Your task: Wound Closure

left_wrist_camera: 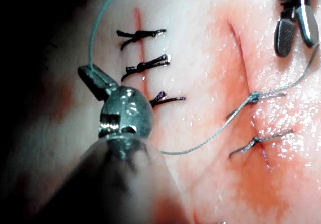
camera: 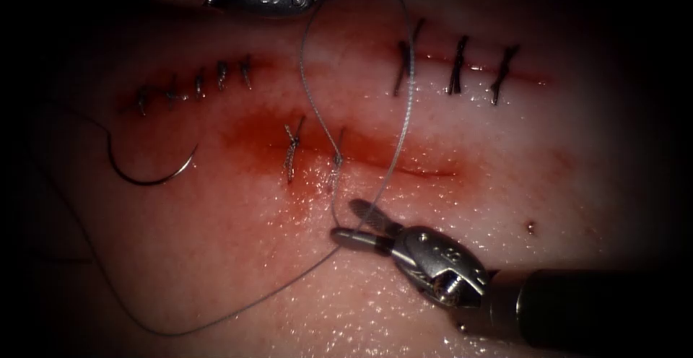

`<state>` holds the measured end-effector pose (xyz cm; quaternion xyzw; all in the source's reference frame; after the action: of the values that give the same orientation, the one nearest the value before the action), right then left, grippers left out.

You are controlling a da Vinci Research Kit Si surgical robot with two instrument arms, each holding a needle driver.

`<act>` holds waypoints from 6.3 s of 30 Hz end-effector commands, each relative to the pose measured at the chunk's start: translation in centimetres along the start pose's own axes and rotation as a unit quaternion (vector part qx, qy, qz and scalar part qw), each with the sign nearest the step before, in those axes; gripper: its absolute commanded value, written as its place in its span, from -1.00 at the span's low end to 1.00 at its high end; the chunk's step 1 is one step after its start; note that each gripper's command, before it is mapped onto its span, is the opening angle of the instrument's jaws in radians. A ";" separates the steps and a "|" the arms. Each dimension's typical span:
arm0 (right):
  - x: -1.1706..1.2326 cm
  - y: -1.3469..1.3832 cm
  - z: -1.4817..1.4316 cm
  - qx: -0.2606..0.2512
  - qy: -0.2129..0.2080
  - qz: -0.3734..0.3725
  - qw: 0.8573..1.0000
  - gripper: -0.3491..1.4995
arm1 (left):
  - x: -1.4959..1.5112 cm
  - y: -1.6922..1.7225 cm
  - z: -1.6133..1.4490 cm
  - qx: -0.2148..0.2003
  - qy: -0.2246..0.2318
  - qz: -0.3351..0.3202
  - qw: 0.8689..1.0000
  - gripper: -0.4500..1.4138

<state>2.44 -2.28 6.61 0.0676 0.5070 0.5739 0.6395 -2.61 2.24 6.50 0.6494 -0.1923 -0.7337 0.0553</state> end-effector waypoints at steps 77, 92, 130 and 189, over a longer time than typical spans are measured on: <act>0.67 0.14 1.34 0.021 0.018 -0.159 0.987 0.04 | 1.58 0.15 -0.54 -0.105 0.096 -0.064 0.988 -1.00; 1.29 0.99 0.40 -0.007 0.023 -0.206 0.978 0.78 | 2.85 1.32 0.17 -0.103 0.092 -0.010 0.990 -1.00; 1.60 1.02 0.18 0.020 -0.036 -0.347 0.937 0.85 | 2.53 2.47 -0.01 -0.160 -0.093 -0.158 0.970 0.17; 0.68 0.44 -0.03 0.168 -0.095 -0.409 0.892 0.16 | 0.30 2.37 -0.47 -0.151 -0.227 -0.006 0.962 -1.00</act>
<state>1.94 -1.54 6.44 0.0149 0.5161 0.1549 0.8423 -2.52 -0.06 6.95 0.4496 -0.0855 -0.8832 0.1028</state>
